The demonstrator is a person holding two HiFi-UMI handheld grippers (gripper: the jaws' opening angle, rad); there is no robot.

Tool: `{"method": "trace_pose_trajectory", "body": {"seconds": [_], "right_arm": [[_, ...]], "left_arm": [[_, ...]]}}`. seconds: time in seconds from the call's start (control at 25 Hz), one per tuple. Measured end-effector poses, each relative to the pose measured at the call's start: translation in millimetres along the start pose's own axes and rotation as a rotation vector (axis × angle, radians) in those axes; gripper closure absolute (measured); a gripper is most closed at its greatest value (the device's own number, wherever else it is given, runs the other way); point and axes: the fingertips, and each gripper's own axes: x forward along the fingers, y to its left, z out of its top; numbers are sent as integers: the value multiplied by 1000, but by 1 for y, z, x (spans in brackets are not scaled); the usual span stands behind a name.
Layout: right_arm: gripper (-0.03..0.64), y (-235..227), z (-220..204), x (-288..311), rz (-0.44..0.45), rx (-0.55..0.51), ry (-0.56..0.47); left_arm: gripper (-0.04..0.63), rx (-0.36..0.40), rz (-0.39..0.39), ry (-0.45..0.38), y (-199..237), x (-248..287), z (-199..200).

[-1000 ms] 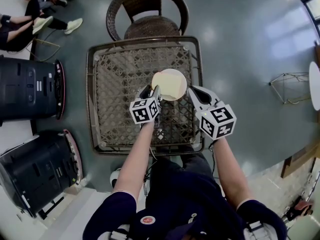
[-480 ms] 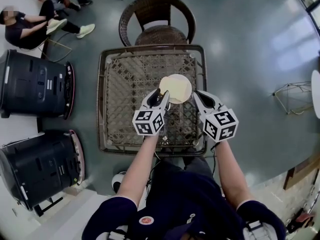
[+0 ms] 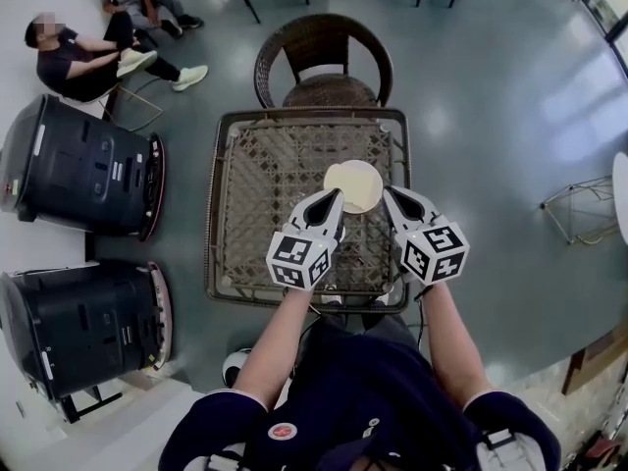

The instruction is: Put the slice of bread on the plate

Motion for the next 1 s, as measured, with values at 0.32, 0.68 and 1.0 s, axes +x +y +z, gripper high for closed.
{"method": "trace_pose_trajectory", "body": {"seconds": [0.32, 0.68, 1.0], "right_arm": [[611, 24, 29, -20, 35, -45, -64], [609, 43, 64, -42, 56, -113, -138], [611, 53, 67, -50, 74, -125, -157]], "left_arm": [[588, 35, -55, -62, -33, -21, 39], [588, 56, -108, -99, -63, -36, 69], [588, 60, -115, -112, -71, -44, 73]]}}
